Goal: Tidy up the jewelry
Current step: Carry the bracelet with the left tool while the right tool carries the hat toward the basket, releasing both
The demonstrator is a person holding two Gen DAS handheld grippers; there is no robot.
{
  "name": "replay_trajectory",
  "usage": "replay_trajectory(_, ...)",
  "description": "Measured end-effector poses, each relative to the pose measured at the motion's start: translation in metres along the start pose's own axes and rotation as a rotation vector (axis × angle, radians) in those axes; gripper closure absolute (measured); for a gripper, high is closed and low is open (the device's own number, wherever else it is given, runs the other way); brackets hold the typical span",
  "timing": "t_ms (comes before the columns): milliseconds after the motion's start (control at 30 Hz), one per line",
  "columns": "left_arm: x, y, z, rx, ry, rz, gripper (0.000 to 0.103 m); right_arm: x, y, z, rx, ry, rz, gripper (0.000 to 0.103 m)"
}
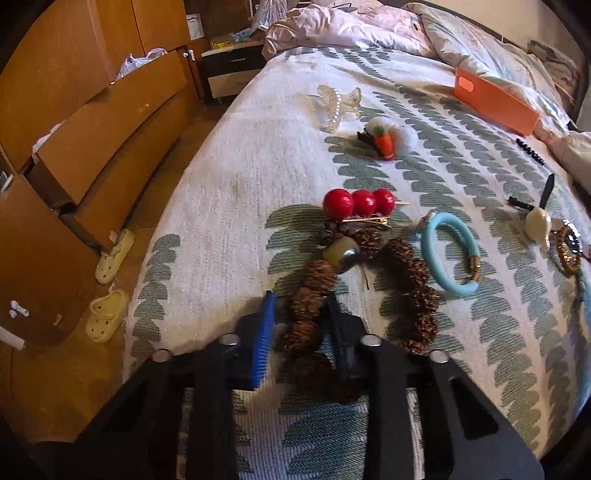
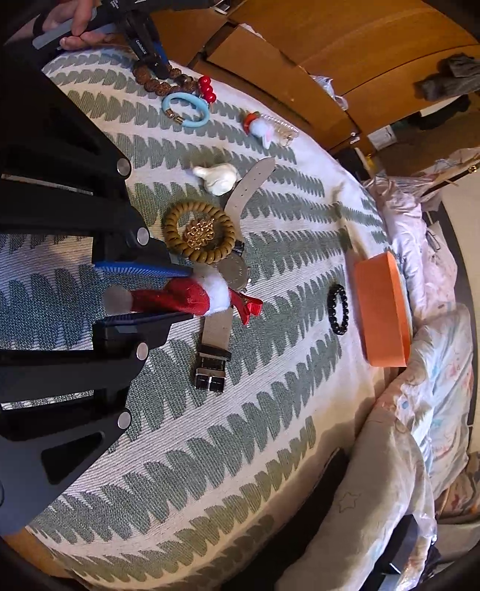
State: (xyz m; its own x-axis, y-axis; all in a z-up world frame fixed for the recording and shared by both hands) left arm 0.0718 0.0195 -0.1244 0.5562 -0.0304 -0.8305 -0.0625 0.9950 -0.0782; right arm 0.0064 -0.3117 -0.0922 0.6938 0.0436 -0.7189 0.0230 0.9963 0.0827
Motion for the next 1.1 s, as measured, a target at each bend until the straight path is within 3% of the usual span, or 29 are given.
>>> replay_trajectory(267, -0.007, -0.003, 0.004, -0.021, -0.011, -0.036, 0.082, -0.014, 0.000, 0.007, 0.008, -0.062, 0.010, 0.084)
replay_trajectory(567, -0.038, -0.017, 0.016, -0.020, -0.086, -0.119, 0.082, -0.029, 0.003, 0.019, 0.011, -0.127, 0.025, 0.084)
replay_trajectory(1100, -0.096, -0.035, 0.080, -0.037, -0.247, -0.183, 0.082, -0.035, 0.012, 0.064, -0.015, -0.198, 0.036, 0.084)
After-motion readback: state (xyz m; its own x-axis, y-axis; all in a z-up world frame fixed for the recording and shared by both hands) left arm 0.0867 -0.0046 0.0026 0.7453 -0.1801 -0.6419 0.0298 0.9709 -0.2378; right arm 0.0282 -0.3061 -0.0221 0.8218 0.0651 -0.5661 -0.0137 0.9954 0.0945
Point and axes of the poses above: each gripper's, at about its wrist camera, not at the fingertips, and x roughly the way its jaws point, y to its left, z to its top, the point moved 10 cm from there along x, roughly the way its jaws point, and after that the axes turned 14 degrees about -x, right-handed, at the moved point
